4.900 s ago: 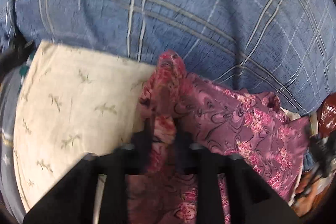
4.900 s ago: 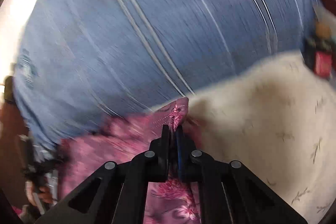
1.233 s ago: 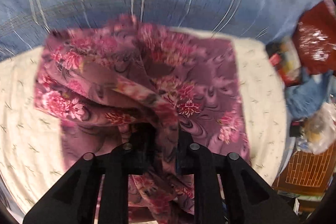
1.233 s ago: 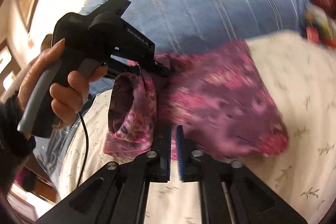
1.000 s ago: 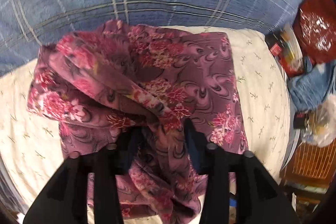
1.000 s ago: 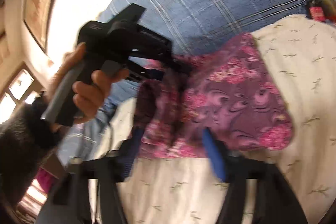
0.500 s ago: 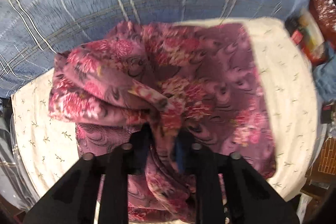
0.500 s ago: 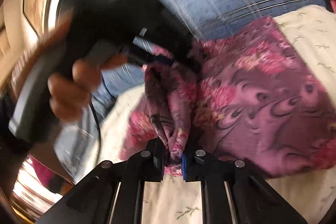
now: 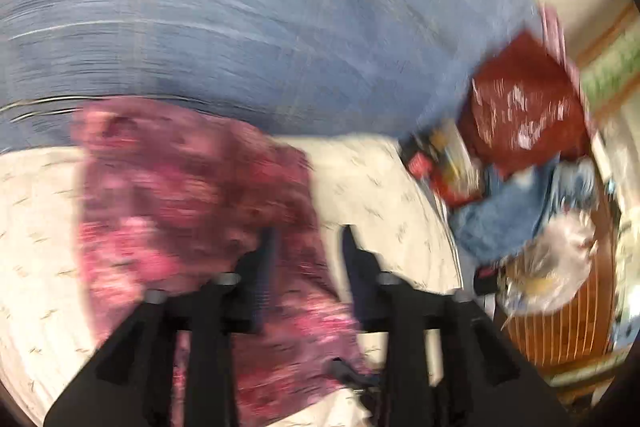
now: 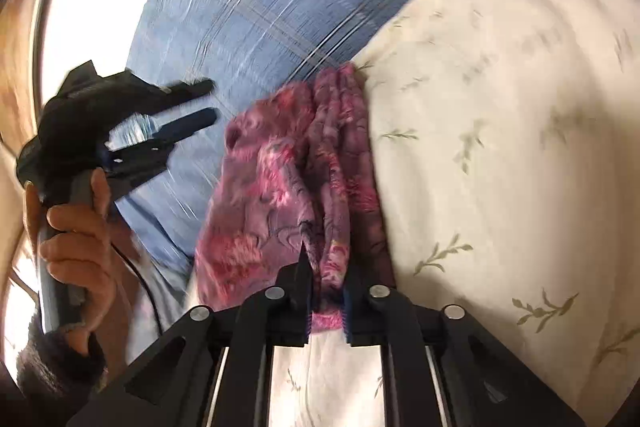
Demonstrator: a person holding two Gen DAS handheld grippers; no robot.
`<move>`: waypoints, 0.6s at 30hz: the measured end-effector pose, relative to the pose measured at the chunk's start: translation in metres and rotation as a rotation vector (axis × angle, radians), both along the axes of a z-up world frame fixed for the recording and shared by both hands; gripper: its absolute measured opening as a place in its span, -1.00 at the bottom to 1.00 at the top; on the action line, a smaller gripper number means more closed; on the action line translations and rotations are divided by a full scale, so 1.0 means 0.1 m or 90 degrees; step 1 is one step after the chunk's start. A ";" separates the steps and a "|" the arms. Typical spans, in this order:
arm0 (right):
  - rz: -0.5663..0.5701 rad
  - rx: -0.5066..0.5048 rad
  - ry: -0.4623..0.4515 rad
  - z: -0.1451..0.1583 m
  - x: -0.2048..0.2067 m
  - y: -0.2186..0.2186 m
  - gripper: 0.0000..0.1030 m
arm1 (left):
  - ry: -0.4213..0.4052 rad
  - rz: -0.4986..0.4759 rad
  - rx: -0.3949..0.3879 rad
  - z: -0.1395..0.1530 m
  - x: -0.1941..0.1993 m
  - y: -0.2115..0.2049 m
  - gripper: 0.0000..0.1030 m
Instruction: Fold small clothes
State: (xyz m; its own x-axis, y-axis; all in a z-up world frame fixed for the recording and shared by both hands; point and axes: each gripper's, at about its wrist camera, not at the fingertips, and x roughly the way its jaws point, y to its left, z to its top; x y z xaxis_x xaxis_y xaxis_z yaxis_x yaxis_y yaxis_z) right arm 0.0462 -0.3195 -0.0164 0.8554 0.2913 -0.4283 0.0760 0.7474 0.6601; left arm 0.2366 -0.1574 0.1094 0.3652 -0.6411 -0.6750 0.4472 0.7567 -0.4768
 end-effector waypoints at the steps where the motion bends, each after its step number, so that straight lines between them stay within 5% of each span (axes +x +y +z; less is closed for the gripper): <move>1: 0.001 -0.036 0.004 0.12 0.00 0.02 -0.63 | -0.010 0.041 -0.001 -0.02 -0.01 0.17 0.10; 4: -0.038 -0.092 -0.051 0.53 -0.03 -0.10 -0.48 | -0.015 0.124 0.029 -0.27 0.05 0.69 0.10; 6: -0.046 -0.102 -0.061 0.70 0.09 -0.16 -0.16 | 0.026 0.149 0.013 -0.49 0.14 0.93 0.10; 9: -0.001 -0.089 -0.028 0.85 0.59 -0.18 -0.10 | 0.110 0.145 -0.033 -0.81 0.28 1.09 0.10; 12: 0.062 -0.077 0.016 0.84 1.11 -0.05 -0.11 | 0.118 0.129 -0.036 -0.93 0.31 1.00 0.10; 15: 0.031 -0.178 0.096 0.76 1.64 0.12 -0.09 | 0.122 0.110 -0.049 -1.00 0.33 0.96 0.10; 18: 0.062 -0.177 0.157 0.56 1.93 0.18 -0.19 | 0.129 0.095 -0.060 -1.03 0.35 0.92 0.10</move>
State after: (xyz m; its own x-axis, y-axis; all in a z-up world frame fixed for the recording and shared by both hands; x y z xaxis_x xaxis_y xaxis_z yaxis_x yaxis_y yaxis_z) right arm 0.2388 -0.3015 0.0398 0.6910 0.2099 -0.6917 0.1270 0.9068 0.4020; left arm 0.2717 -0.0653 0.0061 0.3238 -0.6541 -0.6836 0.2216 0.7548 -0.6173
